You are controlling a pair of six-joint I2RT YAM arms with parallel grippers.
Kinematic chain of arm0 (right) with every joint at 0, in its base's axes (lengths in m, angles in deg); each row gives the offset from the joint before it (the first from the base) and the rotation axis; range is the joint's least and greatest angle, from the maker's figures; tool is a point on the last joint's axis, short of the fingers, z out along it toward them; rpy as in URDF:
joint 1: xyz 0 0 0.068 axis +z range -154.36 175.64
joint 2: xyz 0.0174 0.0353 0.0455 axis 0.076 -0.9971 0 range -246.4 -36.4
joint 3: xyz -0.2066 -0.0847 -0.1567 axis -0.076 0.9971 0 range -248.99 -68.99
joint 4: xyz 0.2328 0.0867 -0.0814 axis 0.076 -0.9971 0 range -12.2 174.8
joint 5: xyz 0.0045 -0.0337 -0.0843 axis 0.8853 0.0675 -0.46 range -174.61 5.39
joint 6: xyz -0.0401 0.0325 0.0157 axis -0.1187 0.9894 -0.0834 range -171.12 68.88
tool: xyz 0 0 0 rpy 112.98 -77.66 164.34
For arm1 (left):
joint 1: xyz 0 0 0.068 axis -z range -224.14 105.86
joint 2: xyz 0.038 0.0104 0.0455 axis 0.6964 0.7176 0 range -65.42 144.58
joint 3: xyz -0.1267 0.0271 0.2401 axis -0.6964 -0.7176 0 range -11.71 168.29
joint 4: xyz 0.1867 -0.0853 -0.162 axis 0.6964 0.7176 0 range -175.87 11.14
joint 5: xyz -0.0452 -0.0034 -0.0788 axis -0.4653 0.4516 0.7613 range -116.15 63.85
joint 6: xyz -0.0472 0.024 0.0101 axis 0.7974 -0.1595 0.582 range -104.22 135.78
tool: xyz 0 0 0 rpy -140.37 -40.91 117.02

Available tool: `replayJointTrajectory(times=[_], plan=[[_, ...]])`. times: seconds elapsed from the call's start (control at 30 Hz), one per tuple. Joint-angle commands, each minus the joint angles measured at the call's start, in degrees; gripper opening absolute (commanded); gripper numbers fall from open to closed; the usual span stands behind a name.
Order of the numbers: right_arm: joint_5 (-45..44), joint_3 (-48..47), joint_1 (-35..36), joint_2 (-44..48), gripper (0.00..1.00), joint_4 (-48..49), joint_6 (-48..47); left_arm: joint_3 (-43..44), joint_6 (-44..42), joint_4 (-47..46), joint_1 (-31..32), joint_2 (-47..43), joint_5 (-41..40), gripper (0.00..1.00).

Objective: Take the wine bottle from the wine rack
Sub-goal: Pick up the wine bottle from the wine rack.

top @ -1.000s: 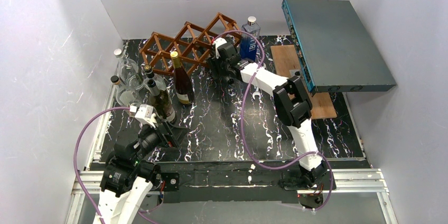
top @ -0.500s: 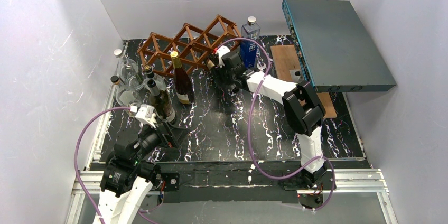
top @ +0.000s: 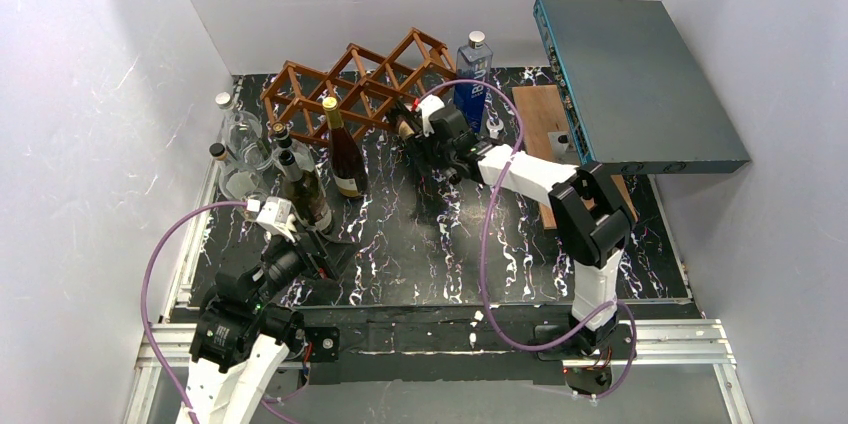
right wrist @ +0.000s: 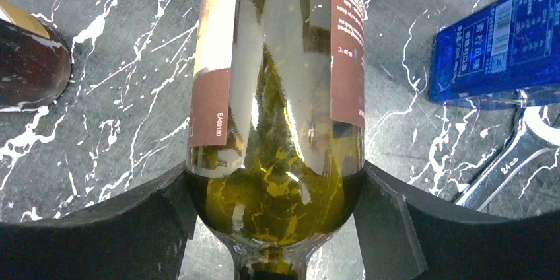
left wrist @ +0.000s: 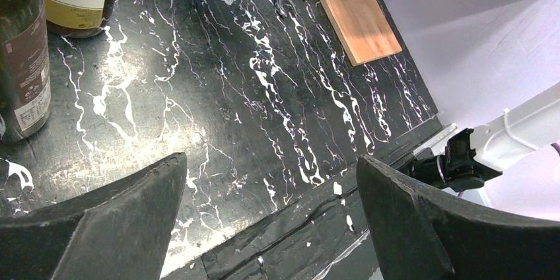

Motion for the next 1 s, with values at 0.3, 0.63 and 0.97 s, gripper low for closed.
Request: replayJointTrajectory(times=[0.3,0.63,0.97], plan=[[2.7,8.9,0.9,9.9,0.17,9.3,0.6,-0.6,-0.8,-0.8,-0.3,1.0,1.3,0.99],[3.0,13.6,0.9,11.5,0.17,11.6,0.5,-0.6,-0.8,-0.8,-0.2,1.2,1.5,0.99],[5.2,16.6,0.9,15.5,0.17,7.6,-5.9,-1.0,-1.2,-2.2,-0.2,1.6,5.1,0.99]])
